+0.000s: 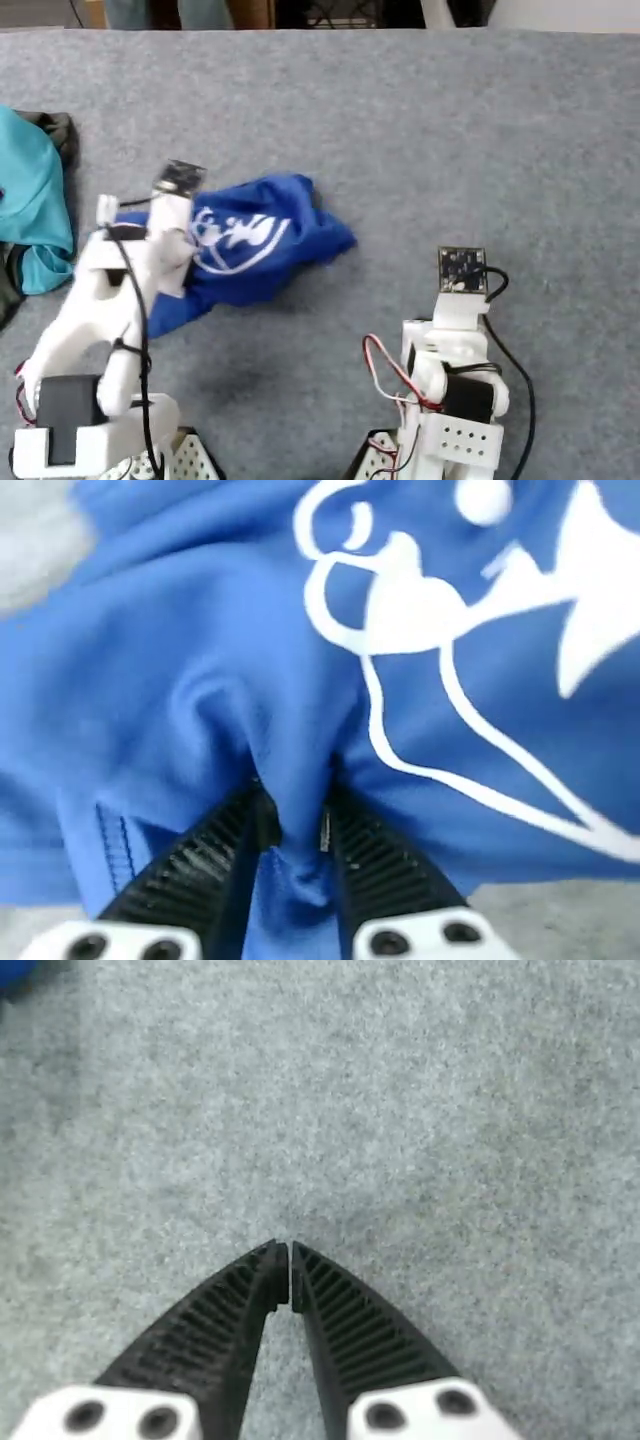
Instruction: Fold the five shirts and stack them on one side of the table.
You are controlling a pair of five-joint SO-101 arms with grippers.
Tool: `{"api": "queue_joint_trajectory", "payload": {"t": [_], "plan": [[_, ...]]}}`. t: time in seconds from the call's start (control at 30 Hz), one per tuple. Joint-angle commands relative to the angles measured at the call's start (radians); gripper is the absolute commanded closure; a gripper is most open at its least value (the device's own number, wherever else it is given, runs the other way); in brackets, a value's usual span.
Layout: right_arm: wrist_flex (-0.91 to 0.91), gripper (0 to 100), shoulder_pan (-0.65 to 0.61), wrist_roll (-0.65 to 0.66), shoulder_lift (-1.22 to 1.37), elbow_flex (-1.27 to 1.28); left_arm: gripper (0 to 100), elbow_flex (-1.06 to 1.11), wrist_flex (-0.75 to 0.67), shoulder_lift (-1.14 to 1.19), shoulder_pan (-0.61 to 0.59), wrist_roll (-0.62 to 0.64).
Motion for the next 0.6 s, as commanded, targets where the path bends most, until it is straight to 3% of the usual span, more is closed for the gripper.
{"api": "queue_joint_trajectory", "payload": {"t": [0.0,0.13,0.27,0.57], "plan": [[-0.015,98.4,-0.011,-0.009,-0.039,0.001,97,-0.173,0.164,-0.009,-0.15,-0.104],[-0.015,98.4,-0.011,-0.009,-0.039,0.001,97,-0.414,0.368,-0.009,-0.297,-0.207],[-0.015,98.4,-0.011,-0.009,-0.039,0.001,97,-0.562,0.479,0.0,-0.39,-0.252],[-0.015,98.4,-0.011,-0.009,-0.039,0.001,97,-0.351,0.485,0.002,-0.334,-0.267]]}}
